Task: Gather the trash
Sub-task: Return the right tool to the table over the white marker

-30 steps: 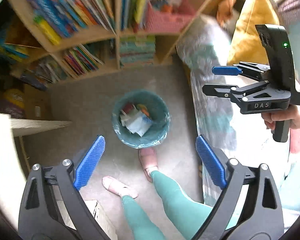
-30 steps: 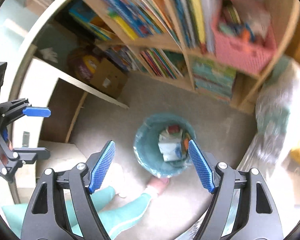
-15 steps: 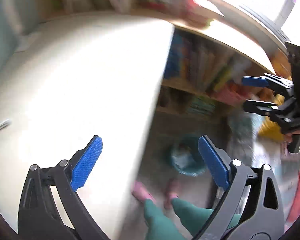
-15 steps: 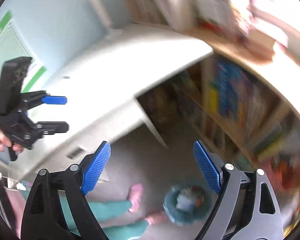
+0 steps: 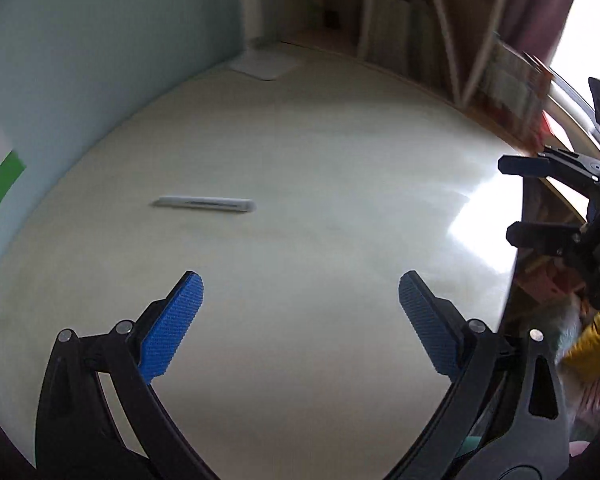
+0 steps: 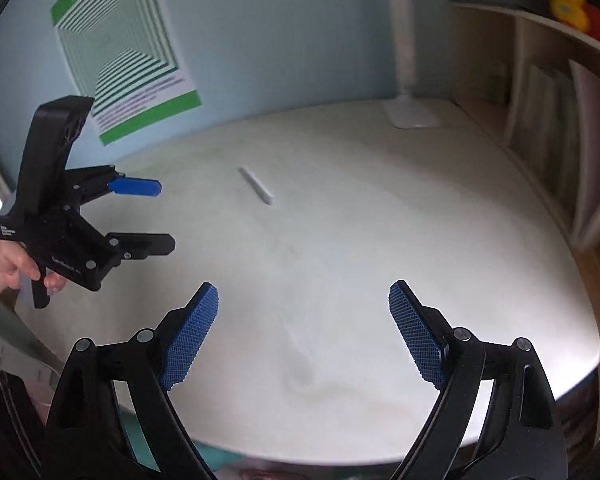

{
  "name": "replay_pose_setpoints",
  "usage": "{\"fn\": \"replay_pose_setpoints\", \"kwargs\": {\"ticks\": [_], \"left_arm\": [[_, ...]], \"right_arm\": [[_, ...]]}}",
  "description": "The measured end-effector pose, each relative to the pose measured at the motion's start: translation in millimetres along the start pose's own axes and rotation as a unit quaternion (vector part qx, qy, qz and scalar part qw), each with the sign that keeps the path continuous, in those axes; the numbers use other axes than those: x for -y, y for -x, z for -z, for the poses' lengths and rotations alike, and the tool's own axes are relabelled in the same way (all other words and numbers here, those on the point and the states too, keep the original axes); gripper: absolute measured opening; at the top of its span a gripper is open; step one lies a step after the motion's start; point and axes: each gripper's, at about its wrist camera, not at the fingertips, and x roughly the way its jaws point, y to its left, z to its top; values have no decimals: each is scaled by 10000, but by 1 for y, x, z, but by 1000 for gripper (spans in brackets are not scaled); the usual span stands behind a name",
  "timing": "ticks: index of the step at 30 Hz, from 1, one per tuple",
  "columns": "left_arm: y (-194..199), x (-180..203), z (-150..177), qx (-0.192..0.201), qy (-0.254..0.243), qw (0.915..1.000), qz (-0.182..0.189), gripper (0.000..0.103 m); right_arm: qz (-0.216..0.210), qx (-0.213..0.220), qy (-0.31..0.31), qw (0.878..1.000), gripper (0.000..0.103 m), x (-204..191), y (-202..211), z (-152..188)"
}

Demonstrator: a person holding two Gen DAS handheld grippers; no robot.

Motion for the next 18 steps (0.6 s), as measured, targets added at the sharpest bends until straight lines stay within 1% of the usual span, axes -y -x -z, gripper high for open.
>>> {"fn": "replay_pose_setpoints", "kwargs": {"ticks": [4,6,10,15,18], "left_arm": [[5,-47,5,54,492,9985,-216,96],[7,-70,11,54,759,9966,-318,96],[7,-104,16,28,1100,9926,-510,96],[0,-138,24,-33,1485,9866,-679,96],[-10,-155,28,-103,1636,9834,-779,96]], "right_arm": [[-200,-249,372,9988,87,-20,-46,-35],[-298,-325,488,9978,87,-30,-63,-48],[-365,-490,729,9955,87,-45,-98,-70],[-481,-787,751,9929,87,-47,-138,-87],[-417,-1014,706,9915,85,-44,-166,-94]]}}
